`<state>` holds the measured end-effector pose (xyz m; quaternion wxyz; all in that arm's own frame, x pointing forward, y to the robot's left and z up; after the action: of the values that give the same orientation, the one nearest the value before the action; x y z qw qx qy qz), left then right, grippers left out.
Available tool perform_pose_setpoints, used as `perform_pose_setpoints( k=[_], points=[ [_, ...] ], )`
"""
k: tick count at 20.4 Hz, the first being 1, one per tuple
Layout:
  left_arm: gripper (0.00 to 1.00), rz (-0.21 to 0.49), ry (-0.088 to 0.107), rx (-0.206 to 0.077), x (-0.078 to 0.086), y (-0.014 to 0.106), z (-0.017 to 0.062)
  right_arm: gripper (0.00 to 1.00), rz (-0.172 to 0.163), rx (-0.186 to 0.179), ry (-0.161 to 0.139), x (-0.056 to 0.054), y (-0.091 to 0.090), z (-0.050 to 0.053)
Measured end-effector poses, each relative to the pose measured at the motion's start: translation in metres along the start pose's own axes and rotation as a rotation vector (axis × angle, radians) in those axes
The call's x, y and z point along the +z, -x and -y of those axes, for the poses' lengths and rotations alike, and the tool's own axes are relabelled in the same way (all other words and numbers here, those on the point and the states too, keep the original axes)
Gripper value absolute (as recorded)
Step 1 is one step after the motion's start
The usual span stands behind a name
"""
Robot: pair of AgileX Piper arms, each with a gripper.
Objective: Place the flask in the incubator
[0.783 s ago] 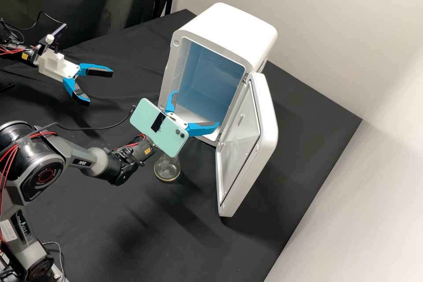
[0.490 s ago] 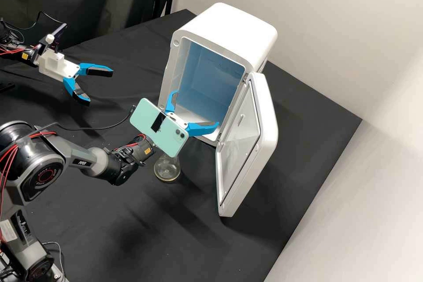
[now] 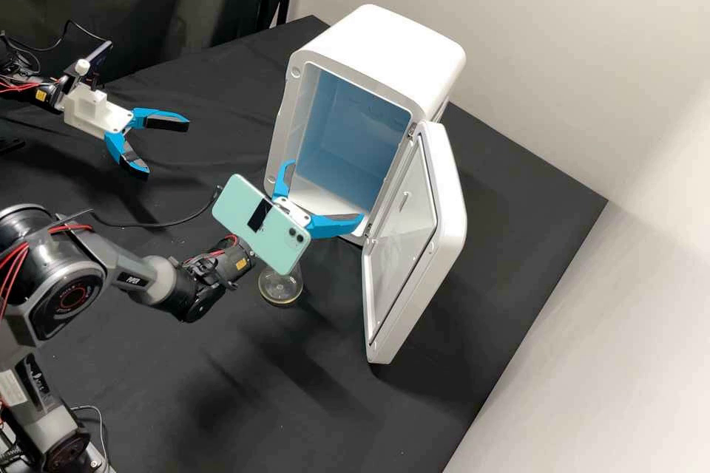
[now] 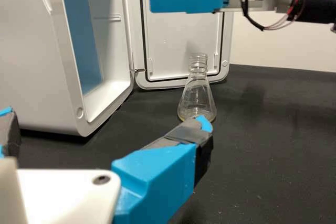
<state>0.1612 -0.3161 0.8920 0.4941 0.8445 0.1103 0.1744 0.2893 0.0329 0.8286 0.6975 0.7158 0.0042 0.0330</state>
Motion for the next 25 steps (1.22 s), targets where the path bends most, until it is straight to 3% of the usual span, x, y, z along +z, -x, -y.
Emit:
perform_pose_setpoints(
  k=[2, 7, 14, 25],
  points=[
    [1.0, -0.001, 0.004, -0.005, 0.001, 0.001, 0.0015, 1.0, -0.005, 0.016, 0.002, 0.002, 0.011, -0.002],
    [1.0, -0.001, 0.004, -0.007, 0.001, 0.001, 0.0018, 1.0, -0.053, 0.059, 0.009, 0.005, 0.038, -0.006],
    [1.0, -0.001, 0.004, -0.007, 0.001, 0.001, 0.0018, 1.0, -0.03, 0.01, 0.051, 0.016, 0.073, -0.003],
    [1.0, 0.0, 0.004, -0.007, 0.001, 0.001, 0.0019, 1.0, -0.061, -0.09, 0.102, 0.015, 0.113, 0.012]
  ],
)
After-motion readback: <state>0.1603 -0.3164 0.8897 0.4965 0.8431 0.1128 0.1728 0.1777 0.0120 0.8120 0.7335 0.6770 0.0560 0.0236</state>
